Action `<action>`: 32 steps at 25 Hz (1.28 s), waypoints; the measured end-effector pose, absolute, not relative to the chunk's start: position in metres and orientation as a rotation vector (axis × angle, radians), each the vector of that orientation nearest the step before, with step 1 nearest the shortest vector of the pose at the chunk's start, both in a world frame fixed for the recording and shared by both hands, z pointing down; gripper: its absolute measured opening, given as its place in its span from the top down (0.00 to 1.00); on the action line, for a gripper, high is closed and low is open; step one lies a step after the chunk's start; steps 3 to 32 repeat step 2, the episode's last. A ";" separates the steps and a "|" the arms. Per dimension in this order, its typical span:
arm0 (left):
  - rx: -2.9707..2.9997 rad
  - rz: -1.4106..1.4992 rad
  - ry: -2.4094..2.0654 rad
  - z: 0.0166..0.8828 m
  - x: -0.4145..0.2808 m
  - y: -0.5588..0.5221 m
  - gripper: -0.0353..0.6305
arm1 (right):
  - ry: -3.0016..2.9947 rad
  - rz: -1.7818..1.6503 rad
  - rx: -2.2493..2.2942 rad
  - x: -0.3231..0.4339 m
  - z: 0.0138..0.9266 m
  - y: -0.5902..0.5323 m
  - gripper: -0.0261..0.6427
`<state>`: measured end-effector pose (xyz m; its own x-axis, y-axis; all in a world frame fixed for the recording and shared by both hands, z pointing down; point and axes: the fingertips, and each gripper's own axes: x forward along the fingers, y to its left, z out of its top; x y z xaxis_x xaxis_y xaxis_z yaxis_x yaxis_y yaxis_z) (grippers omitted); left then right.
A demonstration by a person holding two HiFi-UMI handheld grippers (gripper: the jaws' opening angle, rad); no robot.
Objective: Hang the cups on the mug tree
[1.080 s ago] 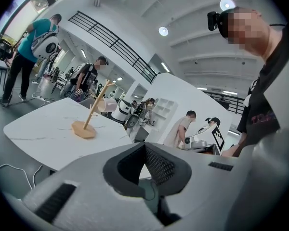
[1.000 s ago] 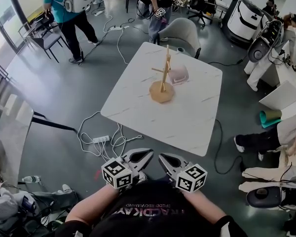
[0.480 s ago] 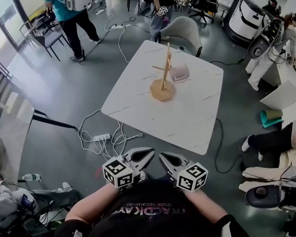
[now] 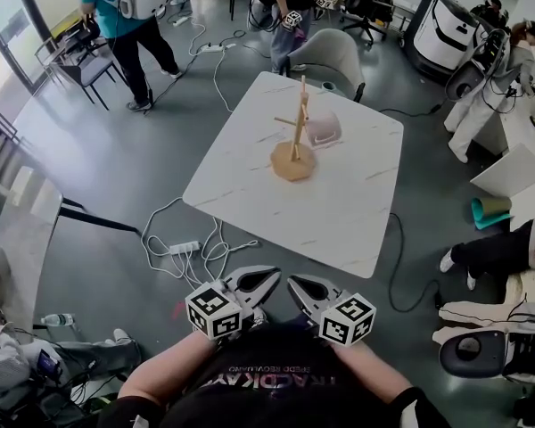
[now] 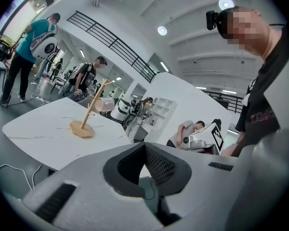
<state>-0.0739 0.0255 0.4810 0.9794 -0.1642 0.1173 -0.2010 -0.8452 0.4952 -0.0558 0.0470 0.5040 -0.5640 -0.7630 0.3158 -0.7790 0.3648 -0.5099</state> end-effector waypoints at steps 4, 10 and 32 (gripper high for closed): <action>2.596 0.097 -0.259 0.481 -0.075 0.026 0.95 | -2.574 0.985 1.453 -0.056 0.503 0.048 0.95; 2.596 0.097 -0.259 0.481 -0.075 0.026 0.95 | -2.574 0.985 1.453 -0.056 0.503 0.048 0.95; 2.596 0.097 -0.259 0.481 -0.075 0.026 0.95 | -2.574 0.985 1.453 -0.056 0.503 0.048 0.95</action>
